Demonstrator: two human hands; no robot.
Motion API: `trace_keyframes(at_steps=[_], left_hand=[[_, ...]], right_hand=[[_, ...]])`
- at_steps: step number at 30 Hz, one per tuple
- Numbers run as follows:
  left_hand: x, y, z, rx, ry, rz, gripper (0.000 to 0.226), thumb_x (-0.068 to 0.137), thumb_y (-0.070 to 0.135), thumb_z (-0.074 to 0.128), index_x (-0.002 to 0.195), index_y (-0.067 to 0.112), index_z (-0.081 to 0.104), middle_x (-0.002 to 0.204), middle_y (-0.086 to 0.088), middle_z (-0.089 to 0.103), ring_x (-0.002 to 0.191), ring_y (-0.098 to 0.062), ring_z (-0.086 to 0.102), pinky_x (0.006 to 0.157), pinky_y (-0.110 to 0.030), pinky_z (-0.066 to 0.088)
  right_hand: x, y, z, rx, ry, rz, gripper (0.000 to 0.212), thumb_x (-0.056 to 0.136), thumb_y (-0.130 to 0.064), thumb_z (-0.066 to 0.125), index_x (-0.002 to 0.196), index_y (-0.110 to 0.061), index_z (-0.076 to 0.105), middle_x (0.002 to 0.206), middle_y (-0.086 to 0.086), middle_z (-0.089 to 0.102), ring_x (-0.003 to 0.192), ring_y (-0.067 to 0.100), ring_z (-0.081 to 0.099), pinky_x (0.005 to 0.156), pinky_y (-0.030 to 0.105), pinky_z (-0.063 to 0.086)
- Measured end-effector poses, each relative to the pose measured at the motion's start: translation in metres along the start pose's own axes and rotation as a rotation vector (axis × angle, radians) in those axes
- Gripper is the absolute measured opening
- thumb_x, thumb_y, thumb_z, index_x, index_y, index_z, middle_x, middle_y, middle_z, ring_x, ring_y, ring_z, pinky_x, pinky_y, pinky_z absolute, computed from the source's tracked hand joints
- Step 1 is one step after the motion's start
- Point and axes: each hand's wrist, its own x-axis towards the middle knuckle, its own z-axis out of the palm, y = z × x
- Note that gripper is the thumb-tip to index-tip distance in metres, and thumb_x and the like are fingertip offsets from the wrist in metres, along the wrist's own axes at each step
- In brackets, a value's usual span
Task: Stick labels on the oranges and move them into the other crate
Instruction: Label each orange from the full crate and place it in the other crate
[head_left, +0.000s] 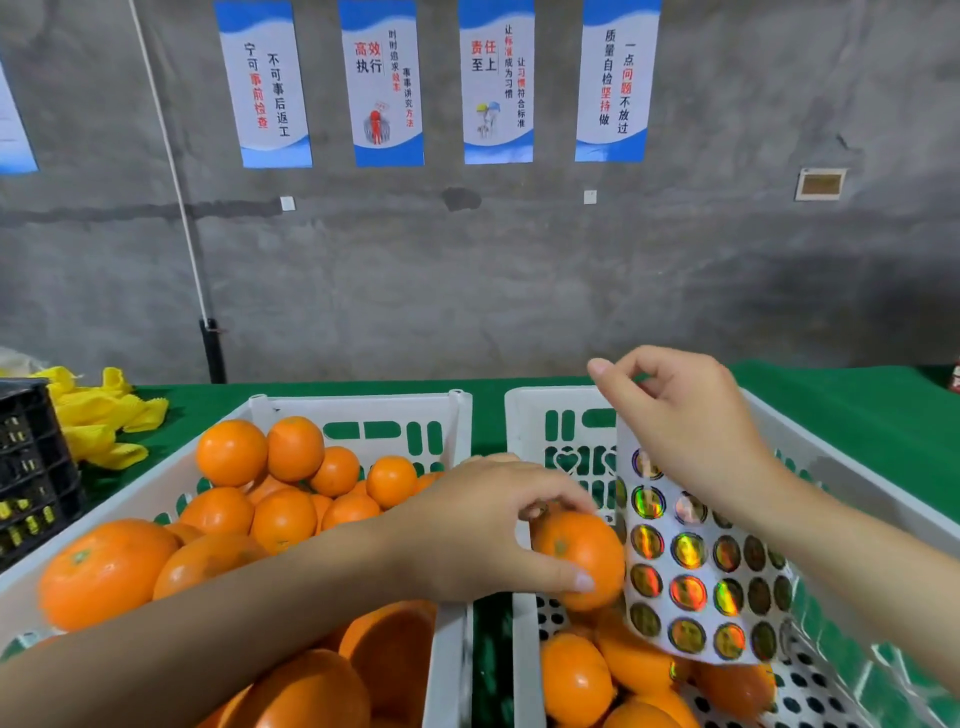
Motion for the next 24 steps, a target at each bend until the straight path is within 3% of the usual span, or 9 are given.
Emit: trace_keyframes(at_steps=[2, 5, 7, 11, 14, 18, 21, 23, 24], left_hand=[[0.0, 0.002, 0.0, 0.074, 0.008, 0.063, 0.037, 0.089, 0.058, 0.061, 0.124, 0.045, 0.058, 0.112, 0.029, 0.058, 0.11, 0.006, 0.046, 0.089, -0.019, 0.043], [-0.001, -0.002, 0.007, -0.134, 0.162, -0.022, 0.035, 0.086, 0.067, 0.053, 0.117, 0.052, 0.059, 0.117, 0.028, 0.058, 0.115, 0.007, 0.049, 0.096, -0.025, 0.046], [-0.001, -0.004, 0.011, -0.317, 0.244, -0.156, 0.049, 0.076, 0.079, 0.052, 0.121, 0.062, 0.049, 0.128, 0.036, 0.05, 0.122, 0.015, 0.042, 0.106, -0.029, 0.044], [0.001, -0.003, 0.009, -0.47, 0.24, -0.224, 0.085, 0.062, 0.091, 0.058, 0.137, 0.056, 0.041, 0.136, 0.038, 0.047, 0.129, 0.015, 0.039, 0.113, -0.038, 0.04], [0.004, 0.003, 0.005, -0.634, 0.175, -0.175, 0.071, 0.072, 0.071, 0.072, 0.135, 0.045, 0.05, 0.128, 0.023, 0.063, 0.123, 0.002, 0.056, 0.105, -0.041, 0.049], [0.005, 0.011, 0.005, -0.801, 0.12, -0.083, 0.027, 0.095, 0.022, 0.068, 0.121, 0.014, 0.069, 0.112, -0.007, 0.076, 0.105, -0.024, 0.072, 0.092, -0.037, 0.058], [0.004, 0.012, 0.006, -0.872, 0.223, -0.122, 0.02, 0.099, 0.017, 0.061, 0.113, 0.005, 0.071, 0.105, -0.011, 0.077, 0.098, -0.028, 0.074, 0.088, -0.039, 0.06], [0.005, 0.011, 0.003, -0.879, 0.343, -0.181, 0.022, 0.102, 0.021, 0.057, 0.111, 0.007, 0.071, 0.102, -0.01, 0.078, 0.096, -0.027, 0.075, 0.091, -0.045, 0.059], [0.005, 0.01, 0.001, -0.864, 0.396, -0.204, 0.023, 0.102, 0.023, 0.055, 0.11, 0.009, 0.073, 0.101, -0.008, 0.078, 0.096, -0.026, 0.075, 0.092, -0.047, 0.058]], right_hand=[[0.0, 0.001, -0.001, 0.005, 0.022, -0.026, 0.023, 0.096, -0.045, 0.056, 0.081, -0.031, 0.064, 0.046, -0.014, 0.056, 0.039, 0.005, 0.05, 0.047, 0.024, 0.037], [0.001, 0.001, 0.001, 0.156, 0.016, -0.018, 0.011, 0.095, -0.044, 0.058, 0.094, -0.036, 0.066, 0.07, -0.015, 0.068, 0.051, 0.006, 0.059, 0.05, 0.022, 0.048], [0.0, -0.001, 0.004, 0.259, -0.006, -0.004, 0.008, 0.095, -0.039, 0.06, 0.092, -0.035, 0.066, 0.067, -0.008, 0.068, 0.046, 0.002, 0.051, 0.047, 0.015, 0.042], [-0.004, -0.005, 0.008, 0.372, -0.11, 0.009, 0.01, 0.095, -0.036, 0.06, 0.09, -0.035, 0.068, 0.053, 0.003, 0.057, 0.044, 0.005, 0.041, 0.046, 0.015, 0.037], [-0.008, -0.011, 0.013, 0.42, -0.167, -0.008, 0.01, 0.094, -0.038, 0.059, 0.092, -0.038, 0.069, 0.064, 0.02, 0.061, 0.049, 0.013, 0.044, 0.047, 0.027, 0.039], [-0.016, -0.015, 0.018, 0.456, -0.161, -0.085, 0.009, 0.097, -0.037, 0.058, 0.102, -0.04, 0.064, 0.046, -0.005, 0.045, 0.041, 0.005, 0.036, 0.042, 0.015, 0.032], [-0.018, -0.014, 0.015, 0.252, -0.054, -0.144, 0.017, 0.098, -0.044, 0.052, 0.114, -0.04, 0.057, 0.072, -0.017, 0.058, 0.07, 0.0, 0.054, 0.063, 0.012, 0.041], [-0.019, -0.014, 0.012, -0.027, 0.004, -0.233, 0.027, 0.097, -0.042, 0.051, 0.123, -0.033, 0.057, 0.1, -0.02, 0.058, 0.101, 0.004, 0.052, 0.086, 0.024, 0.044], [-0.019, -0.015, 0.01, -0.113, 0.013, -0.284, 0.028, 0.096, -0.039, 0.053, 0.121, -0.028, 0.06, 0.107, -0.015, 0.058, 0.106, 0.009, 0.05, 0.089, 0.032, 0.044]])
